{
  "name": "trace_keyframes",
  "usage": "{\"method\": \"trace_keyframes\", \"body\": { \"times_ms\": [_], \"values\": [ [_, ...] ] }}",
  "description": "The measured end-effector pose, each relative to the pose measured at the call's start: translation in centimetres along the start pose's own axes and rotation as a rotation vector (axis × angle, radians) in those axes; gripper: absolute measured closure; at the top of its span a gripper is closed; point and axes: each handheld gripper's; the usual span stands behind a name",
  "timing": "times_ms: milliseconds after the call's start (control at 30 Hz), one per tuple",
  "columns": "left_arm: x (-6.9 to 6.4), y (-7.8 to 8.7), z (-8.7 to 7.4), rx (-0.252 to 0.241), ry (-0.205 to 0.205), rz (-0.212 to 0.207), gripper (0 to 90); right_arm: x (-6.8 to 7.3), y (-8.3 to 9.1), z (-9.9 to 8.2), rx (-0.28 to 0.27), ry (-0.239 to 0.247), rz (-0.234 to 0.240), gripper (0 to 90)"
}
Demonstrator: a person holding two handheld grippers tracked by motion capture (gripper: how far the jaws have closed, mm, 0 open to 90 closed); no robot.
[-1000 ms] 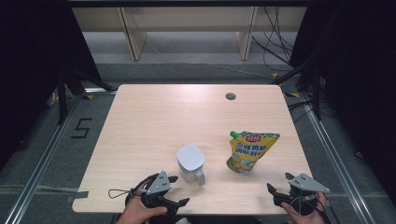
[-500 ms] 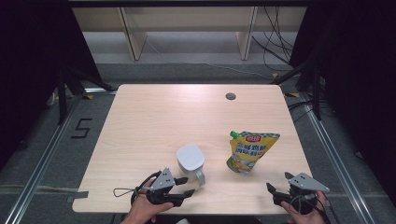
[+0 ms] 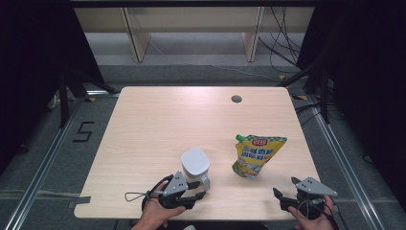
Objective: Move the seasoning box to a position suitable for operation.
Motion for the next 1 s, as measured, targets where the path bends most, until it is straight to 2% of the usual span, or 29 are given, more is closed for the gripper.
{"method": "trace_keyframes", "body": {
  "times_ms": [33,100,133,167,200,233,267,333,400,433,467,500,533,567,600,667,700,733,800,833,900,933,967,1000],
  "values": [
    [0.0,-0.2,0.2,0.003,-0.020,-0.006,63.8,-0.2,0.0,0.0,-0.001,0.009,-0.001,22.5],
    [-0.2,-0.4,0.2,0.012,-0.008,-0.015,67.0,-0.1,0.0,0.0,-0.001,-0.002,0.002,22.5],
    [-0.3,-0.5,0.2,0.004,-0.022,-0.004,67.0,-0.1,0.0,0.0,-0.001,-0.002,0.002,22.5],
    [-0.1,-0.6,0.3,0.001,-0.049,-0.004,73.3,0.0,0.0,0.1,0.005,0.010,0.005,22.5],
    [-0.1,-0.6,0.3,0.001,-0.049,-0.004,76.2,0.0,0.0,0.1,0.005,0.010,0.005,22.5],
    [0.0,-0.6,0.2,0.000,-0.041,0.002,80.2,0.0,0.0,0.1,0.002,0.031,0.005,22.5],
    [0.0,-0.6,0.2,0.000,-0.041,0.002,80.6,0.0,0.0,0.1,0.002,0.031,0.005,22.5],
    [0.2,-0.5,0.0,-0.006,-0.010,-0.013,81.5,0.5,0.0,0.2,0.012,0.011,0.000,22.5],
    [0.4,-0.4,0.1,-0.006,-0.022,-0.021,81.6,0.6,0.1,0.2,0.015,0.006,0.006,22.5],
    [0.5,-0.4,0.1,-0.009,-0.023,-0.024,81.6,0.4,0.0,0.2,0.001,0.044,-0.002,22.5],
    [0.5,-0.4,0.0,-0.002,-0.001,-0.032,81.7,0.5,0.0,0.2,0.015,0.039,0.014,22.6],
    [0.5,-0.3,0.0,0.000,-0.006,-0.035,81.7,0.5,0.0,0.2,0.015,0.039,0.014,22.6],
    [0.7,-0.1,0.0,0.002,-0.031,-0.025,81.8,0.5,0.0,0.2,0.015,0.041,0.013,22.6],
    [0.7,0.0,0.0,0.006,-0.015,-0.030,81.8,0.4,0.0,0.2,0.013,0.040,0.013,22.6],
    [1.0,0.2,0.0,0.010,-0.048,-0.024,82.0,0.3,-0.1,0.1,0.013,0.042,0.004,22.6],
    [1.2,0.6,-0.2,0.017,-0.012,-0.036,82.1,0.3,-0.1,0.1,0.016,0.039,0.007,22.6],
    [1.4,0.8,-0.3,0.019,-0.023,-0.031,82.2,0.3,-0.1,0.1,0.014,0.033,0.006,22.6],
    [1.7,1.3,-0.5,0.023,0.002,-0.021,82.4,0.3,0.0,0.1,0.016,0.028,0.013,22.6],
    [2.0,1.7,-0.7,0.026,0.003,-0.024,82.6,0.2,0.0,0.1,0.015,0.030,0.012,22.5],
    [2.6,2.2,-0.9,0.026,-0.016,-0.005,82.9,0.2,0.0,0.1,0.017,0.028,0.010,22.5],
    [3.0,2.5,-1.0,0.024,-0.021,-0.005,83.1,0.3,0.0,0.1,0.018,0.024,0.012,22.6],
    [3.3,2.8,-1.3,0.020,0.001,0.011,83.5,0.3,-0.1,0.1,0.016,0.026,0.018,22.6],
    [3.3,2.8,-1.3,0.020,0.001,0.011,83.8,0.3,-0.1,0.1,0.016,0.026,0.018,22.6],
    [3.6,3.0,-1.3,0.025,-0.012,0.016,84.0,0.7,-0.1,0.0,0.024,-0.006,0.012,22.5]
  ]
}}
Point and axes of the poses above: each handheld gripper's, and its own axes: y roughly backward along the jaws, z roughly out of its top, x roughly to its left, and after that the axes turned 8 degrees about z, right-handed
